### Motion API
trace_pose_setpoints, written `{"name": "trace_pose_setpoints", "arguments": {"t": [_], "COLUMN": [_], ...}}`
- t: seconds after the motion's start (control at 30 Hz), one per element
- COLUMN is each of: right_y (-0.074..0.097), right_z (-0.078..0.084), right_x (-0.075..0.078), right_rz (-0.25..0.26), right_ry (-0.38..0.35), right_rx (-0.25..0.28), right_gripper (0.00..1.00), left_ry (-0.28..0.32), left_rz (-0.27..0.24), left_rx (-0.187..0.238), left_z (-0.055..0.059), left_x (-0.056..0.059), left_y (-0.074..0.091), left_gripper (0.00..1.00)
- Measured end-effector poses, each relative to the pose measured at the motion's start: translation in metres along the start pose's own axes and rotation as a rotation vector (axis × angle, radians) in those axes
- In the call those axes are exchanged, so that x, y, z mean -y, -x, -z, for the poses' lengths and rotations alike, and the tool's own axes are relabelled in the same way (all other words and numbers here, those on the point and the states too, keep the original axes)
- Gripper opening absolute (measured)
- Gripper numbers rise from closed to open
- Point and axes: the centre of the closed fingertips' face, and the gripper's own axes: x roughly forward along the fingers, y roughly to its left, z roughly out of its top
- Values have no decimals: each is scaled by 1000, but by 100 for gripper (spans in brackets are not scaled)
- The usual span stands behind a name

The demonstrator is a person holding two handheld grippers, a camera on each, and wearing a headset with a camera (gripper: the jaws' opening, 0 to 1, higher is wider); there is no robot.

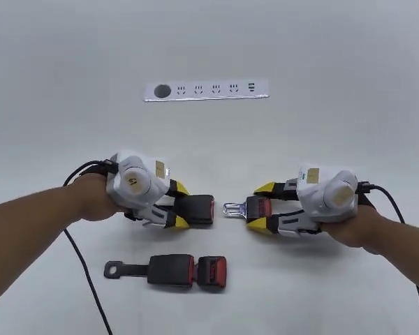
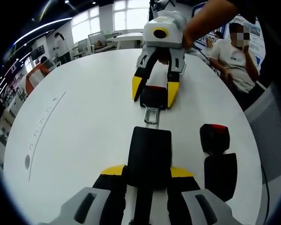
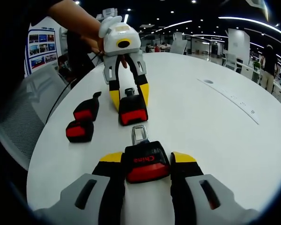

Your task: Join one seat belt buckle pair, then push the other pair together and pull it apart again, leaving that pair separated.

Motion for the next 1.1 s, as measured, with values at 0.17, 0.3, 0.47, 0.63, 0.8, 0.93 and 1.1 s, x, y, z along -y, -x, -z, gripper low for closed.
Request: {"name": "trace_pose_setpoints", "arguments": {"t": [0.17, 0.3, 0.47, 0.63, 0.8, 0.93, 1.1], "right_y": [-7, -11, -13, -20, -22, -24, -27], "right_z": [-6, -9, -12, -17, -16, -16, -18], "right_x": [-5, -5, -9, -12, -10, -10, -10], "right_rz": [-12, -18, -25, -30, -27, -27, -23], "right_ry": [5, 4, 6, 5, -6, -11, -20], "right_rx": [5, 12, 22, 36, 48, 53, 59], "right_gripper": [36, 36, 36, 36, 36, 36, 36], "left_ry": [0, -3, -5, -8, -14, -13, -15], "left_rz": [0, 1, 2, 3, 4, 4, 9], "left_rx": [-4, -7, -8, -5, -7, -8, -9], "left_z": [0, -1, -3, -2, -2, -1, 0], "left_x": [0, 0, 2, 1, 1, 0, 0], "left_y": [0, 1, 2, 2, 2, 1, 1], "left_gripper": [34, 34, 34, 34, 34, 34, 33]}}
